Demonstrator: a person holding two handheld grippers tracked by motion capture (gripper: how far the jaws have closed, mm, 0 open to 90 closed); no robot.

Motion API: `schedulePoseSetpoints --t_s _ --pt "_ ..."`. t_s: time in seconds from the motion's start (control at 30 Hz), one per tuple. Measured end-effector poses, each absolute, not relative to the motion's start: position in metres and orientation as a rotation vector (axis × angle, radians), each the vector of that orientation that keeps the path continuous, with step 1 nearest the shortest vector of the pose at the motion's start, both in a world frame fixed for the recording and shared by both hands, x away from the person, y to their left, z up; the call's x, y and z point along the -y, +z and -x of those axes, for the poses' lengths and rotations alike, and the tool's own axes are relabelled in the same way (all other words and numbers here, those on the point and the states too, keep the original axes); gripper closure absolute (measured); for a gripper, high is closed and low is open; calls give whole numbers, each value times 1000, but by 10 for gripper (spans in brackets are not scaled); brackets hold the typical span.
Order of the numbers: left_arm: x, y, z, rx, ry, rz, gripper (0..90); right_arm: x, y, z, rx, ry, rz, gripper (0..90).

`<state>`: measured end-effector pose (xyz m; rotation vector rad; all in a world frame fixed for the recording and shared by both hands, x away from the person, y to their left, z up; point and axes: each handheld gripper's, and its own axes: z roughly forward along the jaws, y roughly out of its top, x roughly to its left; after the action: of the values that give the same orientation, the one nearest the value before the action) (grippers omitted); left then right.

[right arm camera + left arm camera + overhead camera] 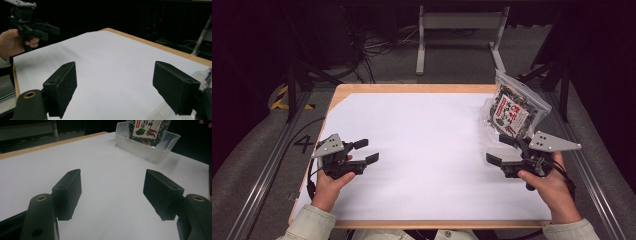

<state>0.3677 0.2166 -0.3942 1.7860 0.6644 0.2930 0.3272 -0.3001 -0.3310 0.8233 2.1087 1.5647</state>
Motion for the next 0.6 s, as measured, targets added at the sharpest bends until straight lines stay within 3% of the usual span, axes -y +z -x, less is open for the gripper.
schedulePoseSetpoints --t_s 0.6 --pt "-216 -400 -355 -656 285 -1808 308 284 -386 -333 -2102 1605 -824 217"
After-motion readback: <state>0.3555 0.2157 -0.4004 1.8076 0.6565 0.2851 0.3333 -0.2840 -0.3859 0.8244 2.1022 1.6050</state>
